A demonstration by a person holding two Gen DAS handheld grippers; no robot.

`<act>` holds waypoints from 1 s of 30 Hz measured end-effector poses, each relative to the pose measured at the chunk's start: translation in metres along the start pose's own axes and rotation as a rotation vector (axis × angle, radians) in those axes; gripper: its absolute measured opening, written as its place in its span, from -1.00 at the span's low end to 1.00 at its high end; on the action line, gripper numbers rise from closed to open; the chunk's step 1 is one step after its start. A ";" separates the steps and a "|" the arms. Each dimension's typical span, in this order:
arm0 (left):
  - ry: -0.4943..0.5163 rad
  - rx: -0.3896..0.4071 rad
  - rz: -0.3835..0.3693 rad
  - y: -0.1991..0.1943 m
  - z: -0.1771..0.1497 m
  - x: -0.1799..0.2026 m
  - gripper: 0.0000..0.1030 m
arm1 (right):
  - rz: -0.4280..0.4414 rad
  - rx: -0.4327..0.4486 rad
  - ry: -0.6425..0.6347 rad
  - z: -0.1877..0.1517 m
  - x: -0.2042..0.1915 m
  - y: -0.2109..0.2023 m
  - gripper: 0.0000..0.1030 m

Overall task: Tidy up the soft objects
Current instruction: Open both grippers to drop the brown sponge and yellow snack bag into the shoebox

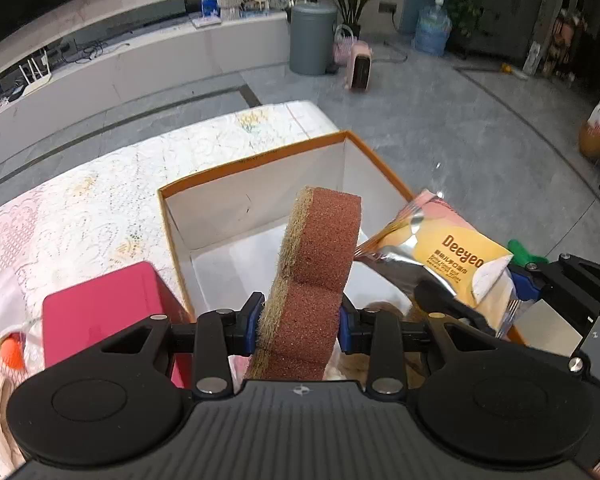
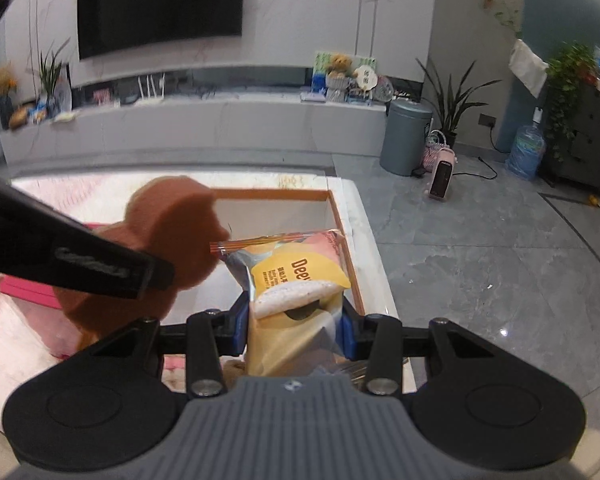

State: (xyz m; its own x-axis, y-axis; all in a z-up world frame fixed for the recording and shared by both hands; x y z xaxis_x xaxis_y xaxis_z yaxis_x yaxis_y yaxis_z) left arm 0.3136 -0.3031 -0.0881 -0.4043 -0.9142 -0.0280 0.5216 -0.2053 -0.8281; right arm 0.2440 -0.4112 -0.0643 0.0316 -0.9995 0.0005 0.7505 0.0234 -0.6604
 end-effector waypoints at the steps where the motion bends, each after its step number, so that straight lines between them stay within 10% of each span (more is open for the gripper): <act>1: 0.005 -0.010 -0.001 0.004 0.001 0.000 -0.21 | 0.002 -0.010 -0.011 0.000 0.001 0.007 -0.18; 30: 0.147 -0.192 0.139 0.078 -0.010 -0.005 -0.17 | 0.035 -0.269 -0.226 -0.013 -0.013 0.105 -0.14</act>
State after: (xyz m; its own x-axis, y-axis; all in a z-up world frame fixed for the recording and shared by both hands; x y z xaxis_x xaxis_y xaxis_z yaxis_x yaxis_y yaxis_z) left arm 0.3485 -0.3111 -0.1579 -0.4510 -0.8656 -0.2178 0.4330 0.0012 -0.9014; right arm 0.3132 -0.3960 -0.1435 0.2222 -0.9674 0.1211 0.5462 0.0206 -0.8374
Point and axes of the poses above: each gripper's, at about its wrist camera, not at the fingertips, and y roughly the way its jaws point, x to its right, z to its top, the point moved 8 cm from there along y, roughly the way its jaws point, and after that the axes turned 4 degrees about z, right-handed, at the moved point
